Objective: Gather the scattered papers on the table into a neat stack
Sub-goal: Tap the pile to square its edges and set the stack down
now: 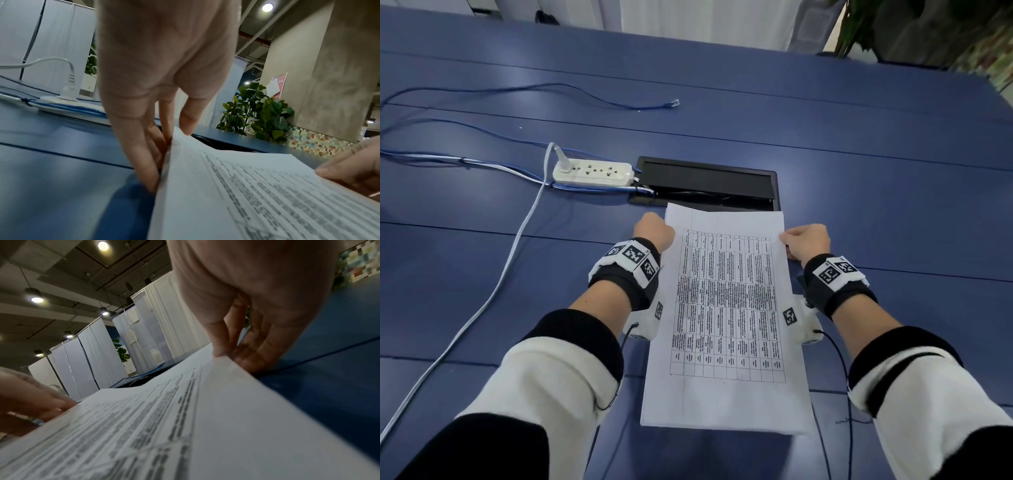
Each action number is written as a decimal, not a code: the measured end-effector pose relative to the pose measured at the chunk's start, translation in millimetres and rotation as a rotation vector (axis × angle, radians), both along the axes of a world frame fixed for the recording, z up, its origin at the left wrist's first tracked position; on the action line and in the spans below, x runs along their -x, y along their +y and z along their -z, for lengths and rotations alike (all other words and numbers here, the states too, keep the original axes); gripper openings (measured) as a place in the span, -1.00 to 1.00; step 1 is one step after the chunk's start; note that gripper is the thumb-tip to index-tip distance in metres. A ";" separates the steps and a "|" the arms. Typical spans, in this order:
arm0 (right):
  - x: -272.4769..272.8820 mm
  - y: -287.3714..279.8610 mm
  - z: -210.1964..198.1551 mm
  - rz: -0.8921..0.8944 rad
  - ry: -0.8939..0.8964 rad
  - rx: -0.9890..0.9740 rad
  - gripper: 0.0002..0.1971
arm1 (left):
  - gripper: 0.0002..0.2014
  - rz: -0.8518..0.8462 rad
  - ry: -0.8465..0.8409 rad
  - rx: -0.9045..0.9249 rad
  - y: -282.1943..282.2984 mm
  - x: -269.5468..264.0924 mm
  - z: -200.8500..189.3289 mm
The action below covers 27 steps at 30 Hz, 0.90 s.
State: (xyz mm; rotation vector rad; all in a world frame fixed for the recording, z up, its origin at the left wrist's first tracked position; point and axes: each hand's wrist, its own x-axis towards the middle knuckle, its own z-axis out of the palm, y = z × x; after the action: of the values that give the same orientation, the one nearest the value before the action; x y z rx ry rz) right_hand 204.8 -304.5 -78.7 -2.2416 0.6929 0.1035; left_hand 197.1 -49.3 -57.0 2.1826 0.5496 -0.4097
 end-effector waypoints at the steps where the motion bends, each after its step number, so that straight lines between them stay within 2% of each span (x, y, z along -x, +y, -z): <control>1: 0.1 0.9 -0.7 -0.014 -0.003 0.008 -0.81 | -0.84 0.006 -0.014 -0.028 -0.5 1.1 -0.8; 6: 2.4 3.3 -0.2 -0.060 -0.003 0.017 -0.74 | -0.84 0.018 -0.098 -0.121 -2.8 6.8 -0.4; 8: 3.7 -2.0 4.0 -0.036 0.014 -0.011 -0.75 | -0.80 -0.014 -0.092 -0.098 1.1 8.1 0.9; 12: 15.0 -8.0 4.6 -0.009 0.073 -0.148 -0.88 | -0.72 -0.044 -0.089 -0.037 8.9 15.1 6.0; 16: 35.1 -9.8 2.1 -0.011 0.101 -0.251 -0.93 | -0.67 -0.020 -0.039 0.056 12.7 39.4 12.1; 18: 46.7 -10.5 2.2 -0.010 0.109 -0.270 -0.89 | -0.70 -0.021 -0.011 0.070 12.9 55.1 14.1; 20: 59.8 -11.0 1.0 -0.004 0.116 -0.269 -0.87 | -0.79 -0.003 0.013 0.088 11.7 68.0 15.1; 24: 79.3 -9.9 3.0 0.020 0.114 -0.232 -0.87 | -0.85 -0.001 0.046 0.092 5.5 82.9 11.9; 27: 88.7 -3.7 0.2 0.038 0.044 -0.096 -0.87 | -0.82 -0.041 0.040 0.079 0.4 87.6 3.5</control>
State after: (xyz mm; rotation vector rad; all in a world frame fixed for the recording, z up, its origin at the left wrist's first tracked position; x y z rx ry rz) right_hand 116.1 -308.2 -78.9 -2.1385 0.7389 0.1647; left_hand 109.5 -48.9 -60.5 2.0879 0.5893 -0.4466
